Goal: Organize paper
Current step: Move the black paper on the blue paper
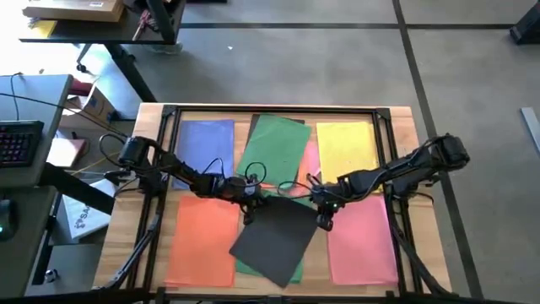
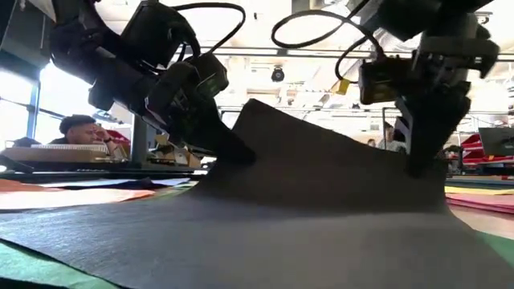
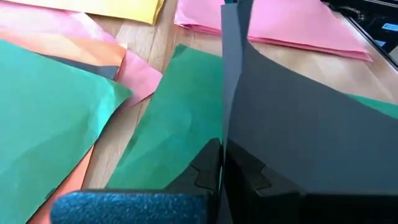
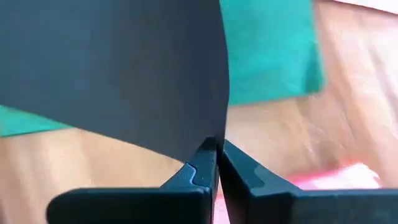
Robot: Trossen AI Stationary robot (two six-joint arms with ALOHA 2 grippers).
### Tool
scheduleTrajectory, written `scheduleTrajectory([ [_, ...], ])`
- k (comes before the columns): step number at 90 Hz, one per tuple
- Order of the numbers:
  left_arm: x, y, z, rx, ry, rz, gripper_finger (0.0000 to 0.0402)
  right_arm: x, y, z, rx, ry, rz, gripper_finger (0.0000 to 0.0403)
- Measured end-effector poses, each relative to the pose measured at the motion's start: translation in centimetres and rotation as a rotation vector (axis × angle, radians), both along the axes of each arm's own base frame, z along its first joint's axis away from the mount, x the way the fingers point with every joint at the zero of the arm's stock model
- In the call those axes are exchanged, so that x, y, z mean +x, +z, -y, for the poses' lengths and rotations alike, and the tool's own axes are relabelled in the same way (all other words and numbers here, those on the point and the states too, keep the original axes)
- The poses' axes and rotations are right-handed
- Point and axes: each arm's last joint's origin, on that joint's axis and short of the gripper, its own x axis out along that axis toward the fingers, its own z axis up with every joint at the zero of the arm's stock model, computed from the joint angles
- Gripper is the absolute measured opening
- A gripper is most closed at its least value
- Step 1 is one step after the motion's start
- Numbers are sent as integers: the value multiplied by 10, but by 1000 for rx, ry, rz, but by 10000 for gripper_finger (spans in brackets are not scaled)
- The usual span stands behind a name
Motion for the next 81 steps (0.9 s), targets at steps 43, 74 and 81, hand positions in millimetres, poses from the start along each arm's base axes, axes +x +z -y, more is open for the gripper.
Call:
scheduleTrajectory([
  [43, -11, 42, -4, -19, 101, 51, 0, -25, 98, -56, -581, -242, 8, 0],
  [74, -105, 113, -63, 165, 499, -214, 0, -23, 101, -62, -666, -307, 178, 0],
  [81, -128, 116, -78, 183, 590, -305, 0, -18, 96, -57, -663, -320, 183, 0],
])
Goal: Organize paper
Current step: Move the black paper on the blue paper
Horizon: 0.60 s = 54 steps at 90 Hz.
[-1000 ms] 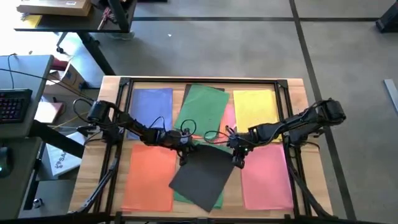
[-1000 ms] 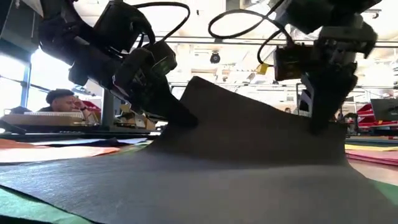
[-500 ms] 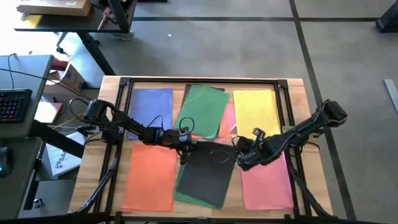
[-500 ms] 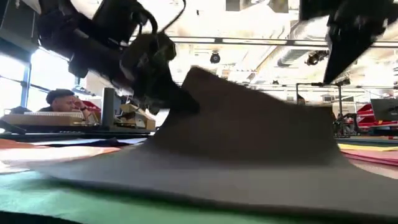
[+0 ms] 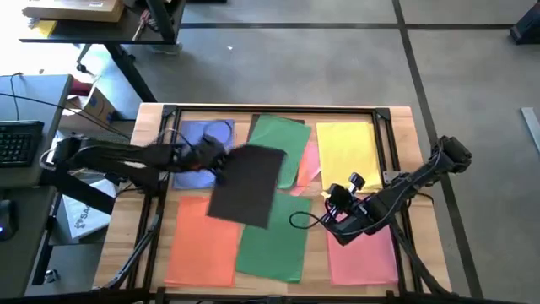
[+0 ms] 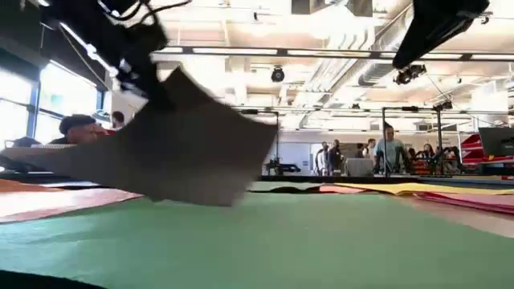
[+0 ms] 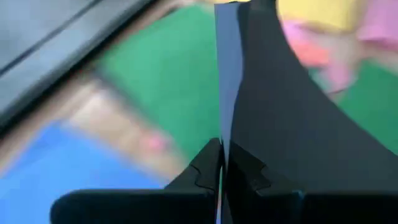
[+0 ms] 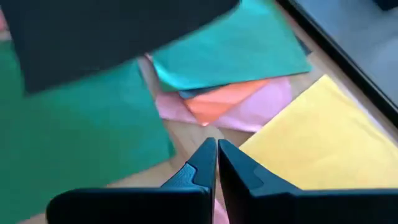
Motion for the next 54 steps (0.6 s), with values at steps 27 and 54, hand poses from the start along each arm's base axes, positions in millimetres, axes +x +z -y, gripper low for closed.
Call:
scheduleTrajectory([
  [27, -34, -10, -37, -16, 196, -254, 0, 35, -29, 20, 77, 160, 69, 0],
  [54, -32, -26, -55, -55, 270, -360, 0, 47, -47, 40, 148, 271, 90, 3],
])
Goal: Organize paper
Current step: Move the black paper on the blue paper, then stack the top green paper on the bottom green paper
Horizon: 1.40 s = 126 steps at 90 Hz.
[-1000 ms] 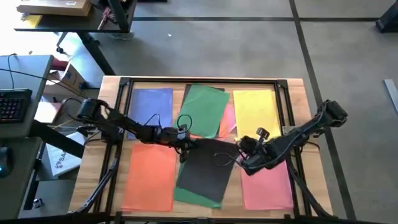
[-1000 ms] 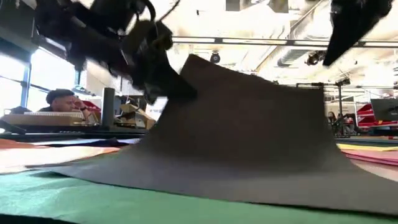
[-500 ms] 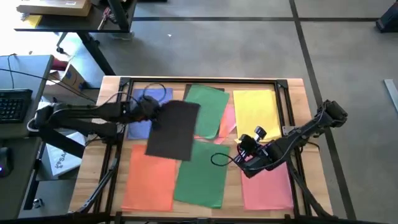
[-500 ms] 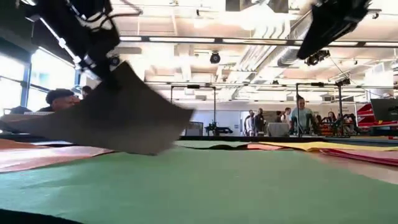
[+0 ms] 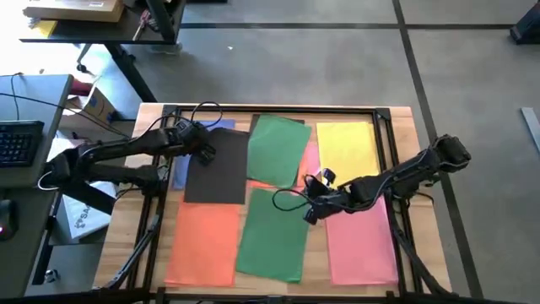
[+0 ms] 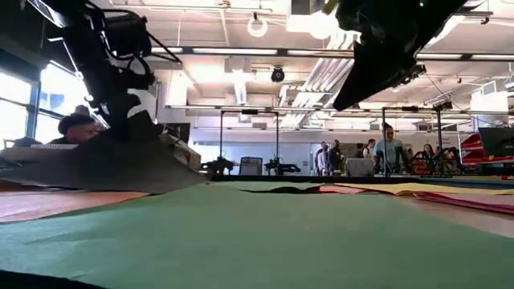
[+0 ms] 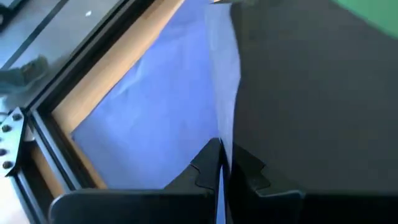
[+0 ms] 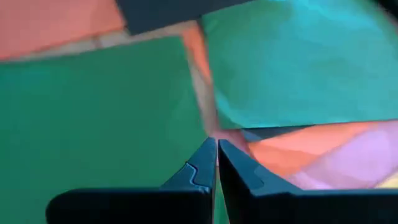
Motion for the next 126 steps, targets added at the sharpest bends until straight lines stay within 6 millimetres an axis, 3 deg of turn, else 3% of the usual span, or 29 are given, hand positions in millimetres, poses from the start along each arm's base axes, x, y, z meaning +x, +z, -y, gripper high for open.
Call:
scheduleTrajectory([
  [10, 1, -7, -5, -4, 31, -45, 0, 6, -5, 4, -47, 74, -1, 26],
  [25, 3, -16, -10, -18, 66, -103, 23, 22, -27, 8, -244, 243, -84, 96],
  [40, 4, -21, -13, -33, 71, -133, 78, 42, -60, 16, -390, 289, -144, 162],
  [55, 7, -21, -12, -82, 22, -106, 145, 59, -81, 25, -482, 293, -235, 194],
  [75, 9, -10, -7, -158, -46, -6, 200, 71, -89, 31, -495, 315, -308, 193],
  [106, 17, 36, 12, -59, -171, 178, 204, 72, -88, 50, -450, 298, -371, 161],
  [126, 8, 42, 17, 42, -116, 127, 204, 70, -90, 58, -425, 261, -399, 111],
])
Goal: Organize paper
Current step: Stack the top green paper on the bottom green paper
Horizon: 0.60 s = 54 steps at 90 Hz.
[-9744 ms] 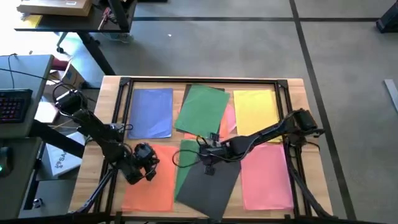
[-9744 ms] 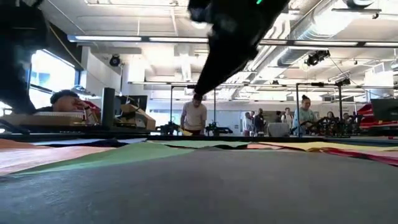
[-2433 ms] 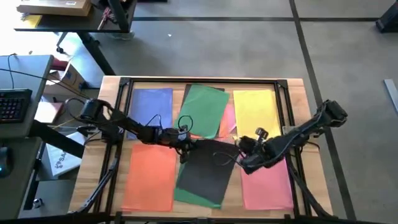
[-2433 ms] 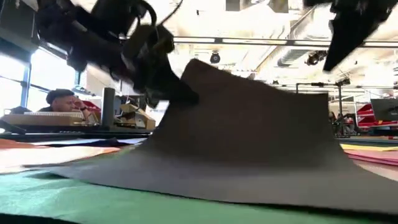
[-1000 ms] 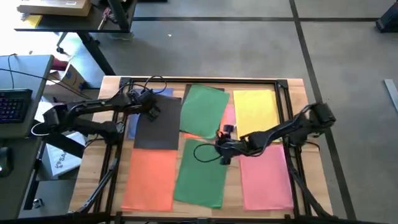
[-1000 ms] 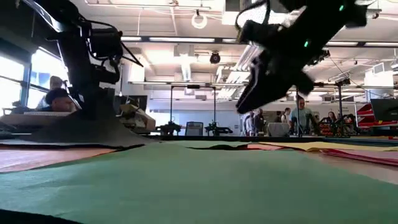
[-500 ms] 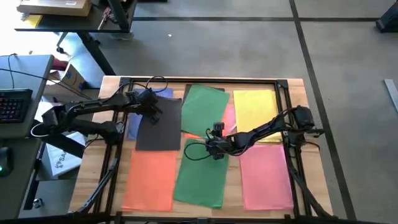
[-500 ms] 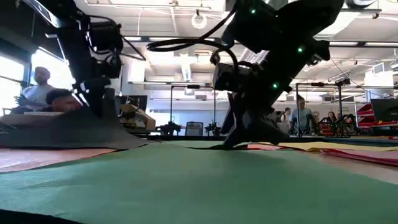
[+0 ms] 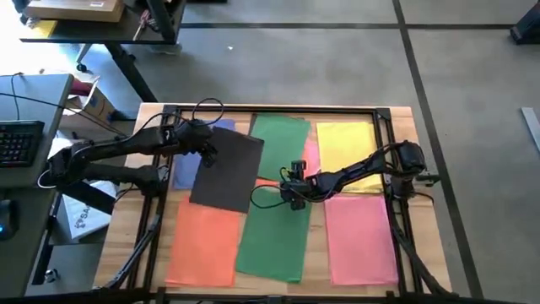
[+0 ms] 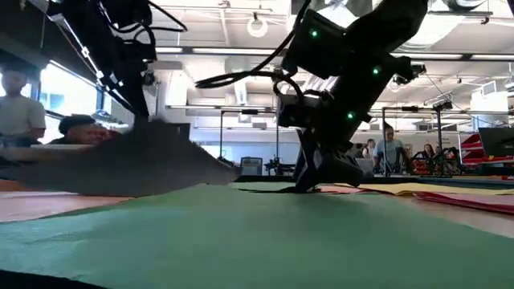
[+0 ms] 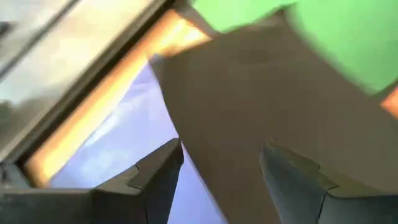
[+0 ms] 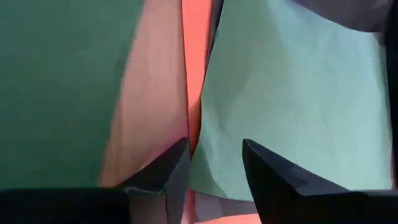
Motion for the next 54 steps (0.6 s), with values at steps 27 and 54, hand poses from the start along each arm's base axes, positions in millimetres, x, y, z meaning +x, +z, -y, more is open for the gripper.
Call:
scheduleTrajectory([
  [27, -8, -3, 0, 68, 114, -87, 204, -3, -1, 3, 54, -24, -24, 6],
  [54, 13, -1, 19, 24, -156, 51, 204, -2, 20, -3, 12, -48, -1, 0],
])
